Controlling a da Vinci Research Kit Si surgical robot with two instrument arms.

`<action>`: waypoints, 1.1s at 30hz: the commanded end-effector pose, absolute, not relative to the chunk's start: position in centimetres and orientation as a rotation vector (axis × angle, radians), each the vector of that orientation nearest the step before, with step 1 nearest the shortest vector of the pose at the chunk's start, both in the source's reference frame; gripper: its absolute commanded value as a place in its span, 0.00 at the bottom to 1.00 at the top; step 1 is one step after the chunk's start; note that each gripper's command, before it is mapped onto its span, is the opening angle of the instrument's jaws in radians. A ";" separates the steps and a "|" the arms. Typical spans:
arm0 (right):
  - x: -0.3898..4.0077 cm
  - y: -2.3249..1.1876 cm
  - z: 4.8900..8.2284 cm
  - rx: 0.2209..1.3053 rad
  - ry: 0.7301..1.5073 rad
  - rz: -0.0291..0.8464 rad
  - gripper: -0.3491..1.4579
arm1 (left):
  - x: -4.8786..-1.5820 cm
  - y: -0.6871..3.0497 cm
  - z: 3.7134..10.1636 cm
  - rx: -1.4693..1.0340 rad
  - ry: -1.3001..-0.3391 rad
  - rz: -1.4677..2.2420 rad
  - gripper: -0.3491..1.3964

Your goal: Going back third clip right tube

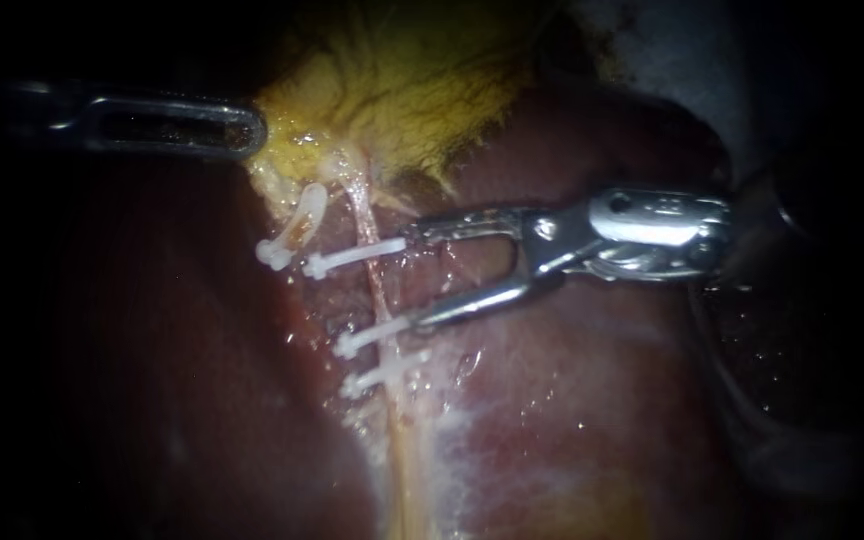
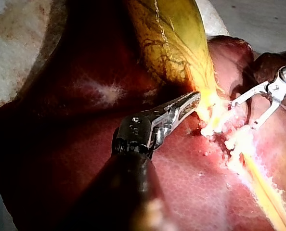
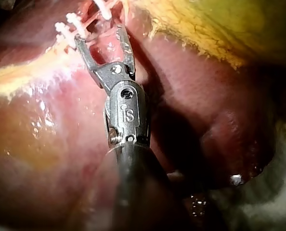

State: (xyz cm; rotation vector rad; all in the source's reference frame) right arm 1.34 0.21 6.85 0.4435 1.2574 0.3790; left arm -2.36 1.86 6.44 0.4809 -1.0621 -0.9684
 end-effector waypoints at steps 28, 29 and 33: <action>0.53 -0.10 6.28 0.285 1.204 0.275 0.53 | -2.56 1.80 6.55 0.469 -1.063 -0.971 0.00; 0.51 -0.10 6.27 0.287 1.193 0.270 0.53 | -2.60 1.79 6.58 0.469 -1.064 -0.970 0.00; 0.49 -0.11 6.27 0.292 1.174 0.262 0.53 | -2.77 1.73 6.74 0.477 -1.069 -0.964 0.00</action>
